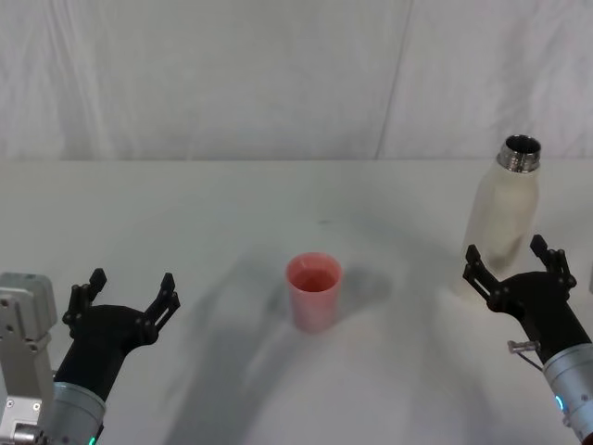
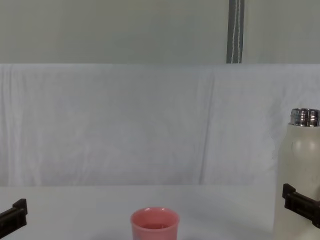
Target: Grasp the thermos with one hand and pour water into the cup lid.
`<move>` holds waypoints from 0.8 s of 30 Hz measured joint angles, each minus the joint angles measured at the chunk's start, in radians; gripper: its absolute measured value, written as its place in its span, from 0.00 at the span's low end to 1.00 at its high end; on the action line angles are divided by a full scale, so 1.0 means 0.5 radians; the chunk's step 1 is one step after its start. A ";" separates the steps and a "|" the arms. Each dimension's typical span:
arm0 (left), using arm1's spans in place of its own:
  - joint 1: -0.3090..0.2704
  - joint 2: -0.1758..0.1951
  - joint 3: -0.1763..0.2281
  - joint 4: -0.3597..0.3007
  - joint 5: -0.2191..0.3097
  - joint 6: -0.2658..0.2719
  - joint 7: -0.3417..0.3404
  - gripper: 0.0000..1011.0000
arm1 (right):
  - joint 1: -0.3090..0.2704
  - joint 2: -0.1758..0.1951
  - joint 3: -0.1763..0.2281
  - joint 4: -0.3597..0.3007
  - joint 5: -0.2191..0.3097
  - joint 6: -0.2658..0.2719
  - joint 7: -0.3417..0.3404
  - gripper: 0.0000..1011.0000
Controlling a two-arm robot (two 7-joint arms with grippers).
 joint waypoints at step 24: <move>0.000 0.000 0.000 0.000 0.000 0.000 0.000 0.99 | 0.153 -0.035 0.065 0.158 -0.055 -0.019 0.048 0.99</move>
